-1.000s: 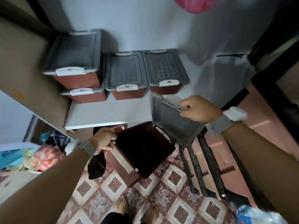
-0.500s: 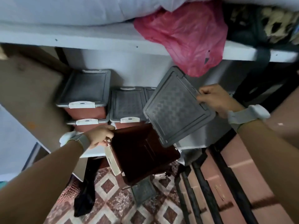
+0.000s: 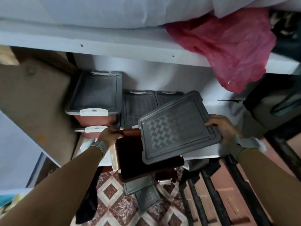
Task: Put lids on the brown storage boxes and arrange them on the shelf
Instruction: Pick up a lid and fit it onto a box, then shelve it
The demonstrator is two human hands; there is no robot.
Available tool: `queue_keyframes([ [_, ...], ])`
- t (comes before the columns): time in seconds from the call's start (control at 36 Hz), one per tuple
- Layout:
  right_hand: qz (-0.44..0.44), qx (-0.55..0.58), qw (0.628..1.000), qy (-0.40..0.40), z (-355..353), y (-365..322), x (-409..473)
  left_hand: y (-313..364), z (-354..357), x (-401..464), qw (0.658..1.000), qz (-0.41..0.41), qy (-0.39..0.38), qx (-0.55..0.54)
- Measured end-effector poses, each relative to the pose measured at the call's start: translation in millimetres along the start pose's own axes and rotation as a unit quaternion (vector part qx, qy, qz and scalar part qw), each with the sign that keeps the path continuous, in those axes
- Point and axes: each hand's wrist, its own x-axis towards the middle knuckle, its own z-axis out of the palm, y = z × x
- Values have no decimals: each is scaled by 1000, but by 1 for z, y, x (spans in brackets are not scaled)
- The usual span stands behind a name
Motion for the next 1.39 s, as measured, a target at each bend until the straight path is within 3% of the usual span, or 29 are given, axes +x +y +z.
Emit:
queue_keyframes([
  [0.17,78,68,993,-49,16,42,13,-25,-2,6,991,-76,114,4],
  [0.33,135,74,985,-77,42,82,18,-36,2,-7,984,-53,81,-151],
  [0.44,165,81,978,-100,53,104,23,-49,10,-30,973,-107,101,-180],
  [0.56,175,83,977,-95,60,118,26,-60,18,-49,942,-152,92,-284],
  [0.67,190,86,973,-95,65,125,31,-56,25,-56,947,-129,83,-282],
  [0.83,142,-153,975,-73,74,119,39,-51,32,-58,979,-76,104,-158],
  [0.94,57,-356,931,-61,82,109,39,-52,30,-53,991,-54,99,-74],
  [1.06,-19,-465,884,43,86,110,36,-51,27,-46,994,-52,77,-53],
  [1.28,61,-328,943,-9,101,138,28,-58,22,-43,994,-71,50,-62],
  [1.39,108,-268,957,-11,106,140,18,-63,19,-43,979,-146,15,-144],
])
